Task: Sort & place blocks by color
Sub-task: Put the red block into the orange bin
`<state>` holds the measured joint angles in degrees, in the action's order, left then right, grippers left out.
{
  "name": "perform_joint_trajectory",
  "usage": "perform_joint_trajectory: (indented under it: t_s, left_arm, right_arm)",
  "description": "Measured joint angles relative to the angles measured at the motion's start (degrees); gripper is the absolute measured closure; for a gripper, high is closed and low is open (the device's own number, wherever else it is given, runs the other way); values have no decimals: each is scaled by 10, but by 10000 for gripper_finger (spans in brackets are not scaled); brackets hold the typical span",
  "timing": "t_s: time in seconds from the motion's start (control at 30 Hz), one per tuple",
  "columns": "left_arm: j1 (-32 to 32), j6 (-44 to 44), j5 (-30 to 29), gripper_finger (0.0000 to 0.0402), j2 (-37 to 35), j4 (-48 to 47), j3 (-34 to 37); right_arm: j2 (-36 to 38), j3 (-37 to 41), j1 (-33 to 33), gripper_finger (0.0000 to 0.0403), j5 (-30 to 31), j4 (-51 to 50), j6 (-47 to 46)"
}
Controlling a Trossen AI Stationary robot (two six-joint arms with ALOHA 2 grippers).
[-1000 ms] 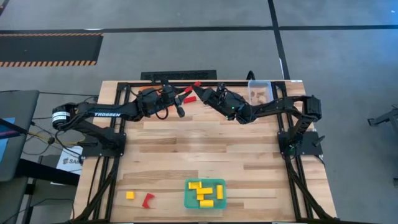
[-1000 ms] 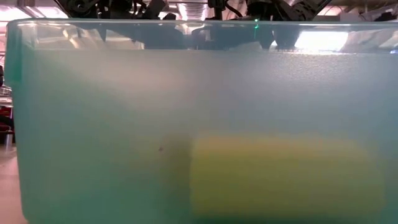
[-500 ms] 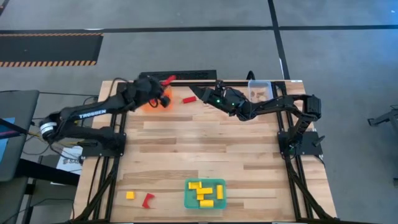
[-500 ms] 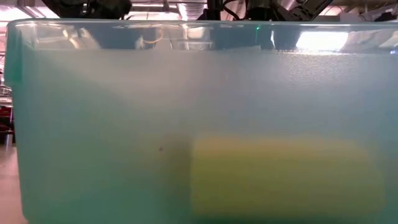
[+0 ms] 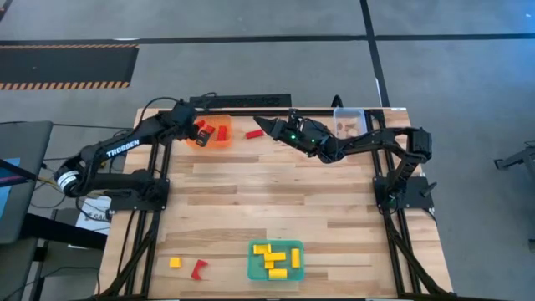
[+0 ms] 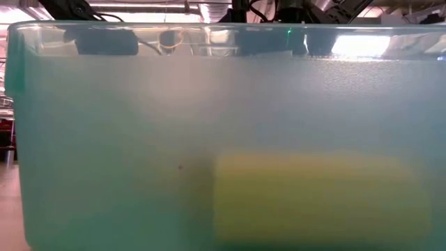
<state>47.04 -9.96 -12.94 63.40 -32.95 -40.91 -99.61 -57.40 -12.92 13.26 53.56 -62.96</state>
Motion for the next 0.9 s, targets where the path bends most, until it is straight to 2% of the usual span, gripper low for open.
perform_joint_trajectory:
  t_s: [0.17,0.37,0.53,0.77,0.9]
  left_arm:
    - [13,-2,8,335,0,-2,0]
    - [12,-2,-12,281,0,-9,0]
    - [13,-3,-27,237,0,-8,0]
    - [5,-2,14,205,-29,-11,0]
    - [-1,-2,66,202,-66,-16,0]
  right_arm:
    - [0,0,9,82,-1,-3,0]
    - [0,0,22,82,-3,-23,-2]
    - [0,0,26,82,-28,-25,-11]
    - [0,0,29,82,-43,-25,-11]
    - [0,0,29,82,-44,-25,-10]
